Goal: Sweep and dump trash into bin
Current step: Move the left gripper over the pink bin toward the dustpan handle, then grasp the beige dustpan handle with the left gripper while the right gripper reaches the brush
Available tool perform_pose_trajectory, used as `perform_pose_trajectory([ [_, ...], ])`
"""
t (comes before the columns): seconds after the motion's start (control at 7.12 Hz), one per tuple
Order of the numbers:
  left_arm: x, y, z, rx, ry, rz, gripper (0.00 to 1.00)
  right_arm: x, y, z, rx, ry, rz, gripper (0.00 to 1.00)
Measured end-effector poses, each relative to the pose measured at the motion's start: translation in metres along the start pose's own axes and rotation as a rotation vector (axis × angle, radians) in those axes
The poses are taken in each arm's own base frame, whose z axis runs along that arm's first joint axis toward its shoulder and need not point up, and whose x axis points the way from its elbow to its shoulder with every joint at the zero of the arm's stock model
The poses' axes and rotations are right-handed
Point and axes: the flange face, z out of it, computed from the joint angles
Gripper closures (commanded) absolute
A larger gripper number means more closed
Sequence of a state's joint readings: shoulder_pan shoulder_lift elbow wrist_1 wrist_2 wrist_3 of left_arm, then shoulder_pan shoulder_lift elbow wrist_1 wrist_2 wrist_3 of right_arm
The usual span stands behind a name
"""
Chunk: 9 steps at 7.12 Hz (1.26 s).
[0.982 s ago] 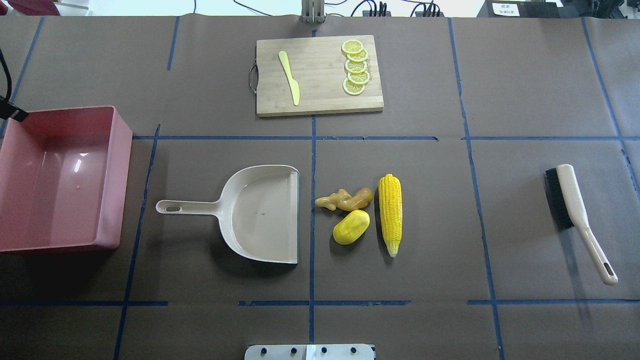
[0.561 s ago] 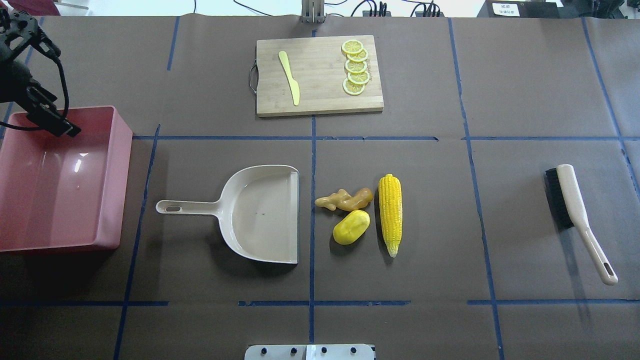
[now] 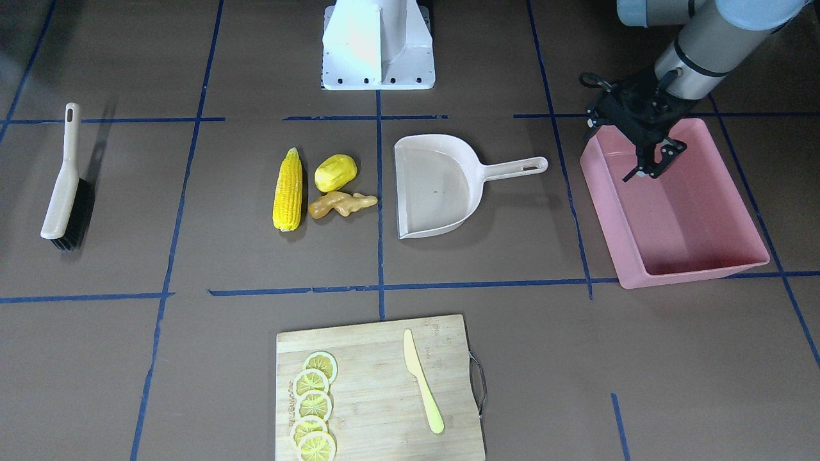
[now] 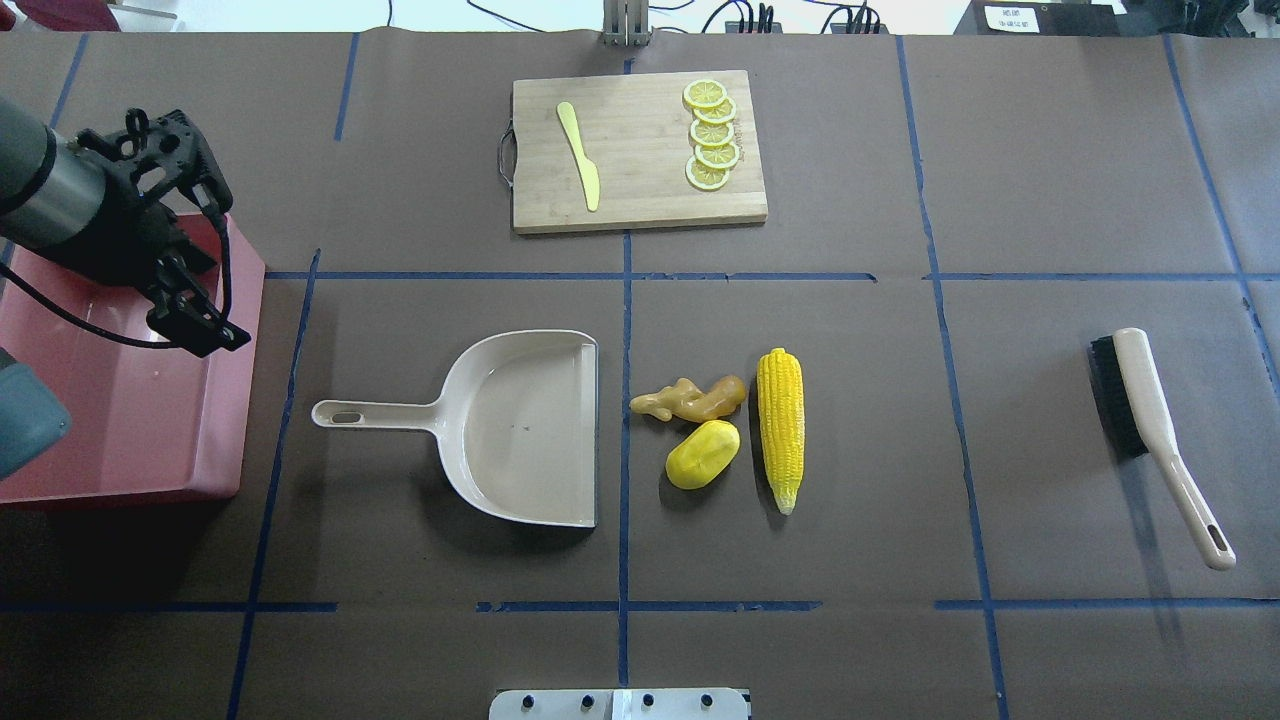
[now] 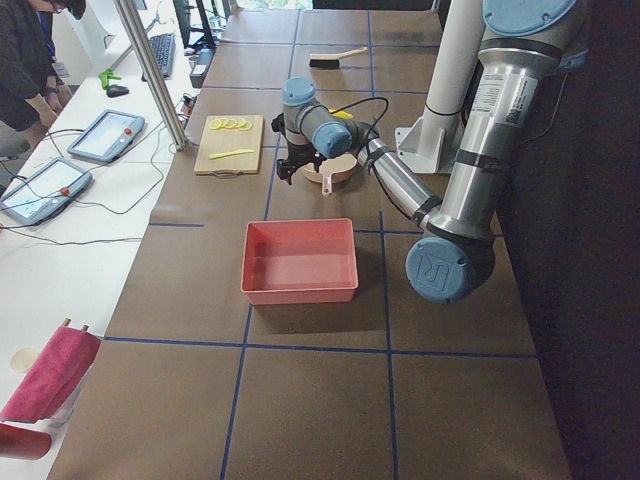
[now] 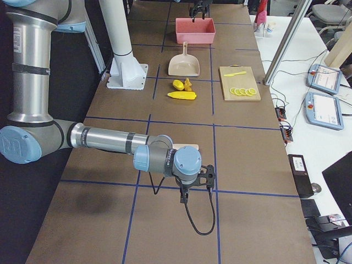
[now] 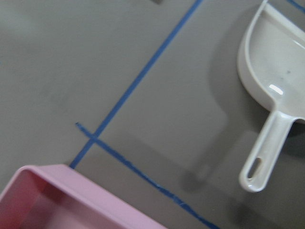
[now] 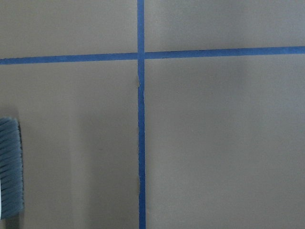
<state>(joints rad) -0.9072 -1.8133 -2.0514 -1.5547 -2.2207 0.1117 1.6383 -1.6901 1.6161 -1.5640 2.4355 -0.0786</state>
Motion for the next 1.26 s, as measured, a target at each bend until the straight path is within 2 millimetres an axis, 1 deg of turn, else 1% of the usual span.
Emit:
perform_pose_trajectory([
  [0.28, 0.041, -0.030, 0.017, 0.015, 0.046, 0.124, 0.00, -0.004, -0.002, -0.004, 0.008, 0.004, 0.017, 0.00],
  [0.42, 0.061, -0.044, 0.028, 0.018, 0.075, 0.197, 0.00, -0.015, -0.004, -0.009, 0.017, 0.008, 0.055, 0.00],
  [0.56, 0.074, -0.054, 0.036, 0.021, 0.095, 0.274, 0.00, -0.036, -0.007, -0.016, 0.031, 0.008, 0.079, 0.00],
  [0.7, 0.081, -0.061, 0.041, 0.026, 0.107, 0.330, 0.00, -0.054, -0.010, -0.023, 0.043, 0.003, 0.077, 0.00],
  [0.98, 0.090, -0.069, 0.052, 0.043, 0.123, 0.387, 0.00, -0.091, -0.010, -0.034, 0.053, -0.057, 0.100, 0.01],
  [1.12, 0.090, -0.070, 0.060, 0.041, 0.129, 0.395, 0.00, -0.121, -0.007, -0.037, 0.052, -0.064, 0.119, 0.01],
  [1.26, 0.089, -0.070, 0.064, 0.037, 0.130, 0.397, 0.01, -0.160, -0.001, -0.034, 0.046, -0.036, 0.149, 0.00],
])
